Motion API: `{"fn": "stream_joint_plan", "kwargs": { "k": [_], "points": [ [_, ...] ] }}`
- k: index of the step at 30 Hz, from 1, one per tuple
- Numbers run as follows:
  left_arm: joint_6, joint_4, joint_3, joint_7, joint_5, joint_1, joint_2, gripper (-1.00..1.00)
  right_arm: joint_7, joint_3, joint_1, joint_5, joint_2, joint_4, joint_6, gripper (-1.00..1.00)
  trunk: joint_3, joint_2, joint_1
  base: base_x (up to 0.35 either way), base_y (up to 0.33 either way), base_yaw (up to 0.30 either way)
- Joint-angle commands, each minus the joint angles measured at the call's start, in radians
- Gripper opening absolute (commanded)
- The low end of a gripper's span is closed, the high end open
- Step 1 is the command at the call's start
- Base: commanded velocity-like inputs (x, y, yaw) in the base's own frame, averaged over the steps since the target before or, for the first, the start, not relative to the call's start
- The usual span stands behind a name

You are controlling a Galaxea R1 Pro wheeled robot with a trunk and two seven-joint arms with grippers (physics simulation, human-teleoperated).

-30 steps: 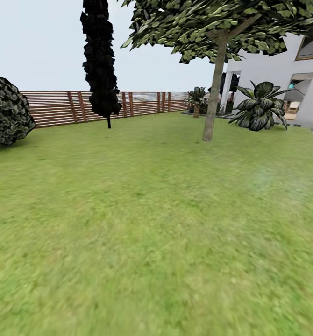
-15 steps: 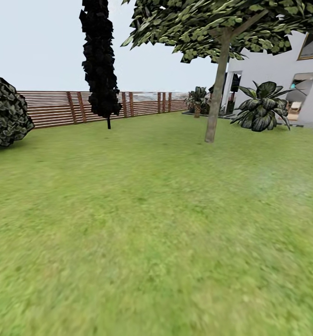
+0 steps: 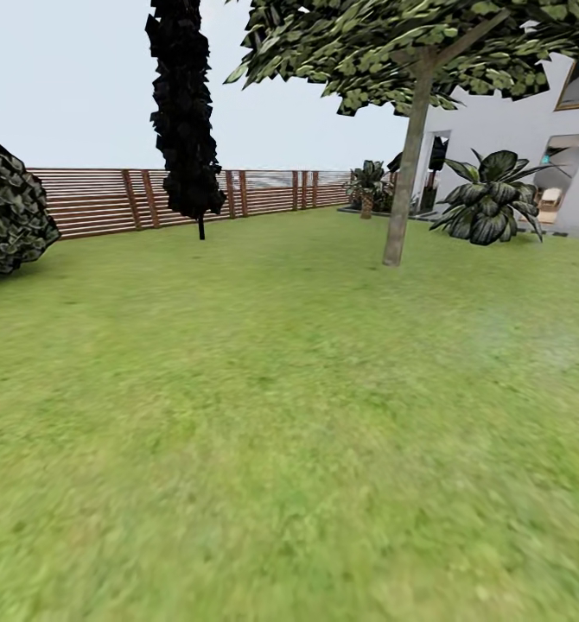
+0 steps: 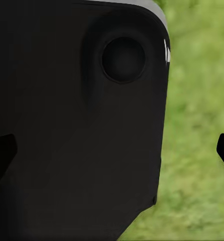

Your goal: Take the three Easter eggs out of the wicker basket on the lawn in the garden, then place them on the lawn next to a single tree (choose any tree) so that all three eggs are next to the same tree and none are left in the basket.

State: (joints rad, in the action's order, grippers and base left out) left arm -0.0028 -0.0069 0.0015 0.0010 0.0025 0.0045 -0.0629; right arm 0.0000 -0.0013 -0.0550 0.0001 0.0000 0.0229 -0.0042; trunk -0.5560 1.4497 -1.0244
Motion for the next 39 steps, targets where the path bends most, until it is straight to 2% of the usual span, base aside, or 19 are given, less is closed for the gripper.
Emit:
{"fn": "stream_joint_plan", "kwargs": {
  "k": [1, 39],
  "points": [
    [0.0, -0.001, 0.0, 0.0, 0.0, 0.0, 0.0, 1.0, 0.0, 0.0, 0.0, 0.0, 0.0, 0.0, 0.0, 1.0, -0.001, 0.0, -0.001, 0.324, 0.103, 0.0],
    [0.0, -0.001, 0.0, 0.0, 0.0, 0.0, 0.0, 1.0, 0.0, 0.0, 0.0, 0.0, 0.0, 0.0, 0.0, 1.0, -0.001, 0.0, -0.001, 0.324, 0.103, 0.0]
  ]
}}
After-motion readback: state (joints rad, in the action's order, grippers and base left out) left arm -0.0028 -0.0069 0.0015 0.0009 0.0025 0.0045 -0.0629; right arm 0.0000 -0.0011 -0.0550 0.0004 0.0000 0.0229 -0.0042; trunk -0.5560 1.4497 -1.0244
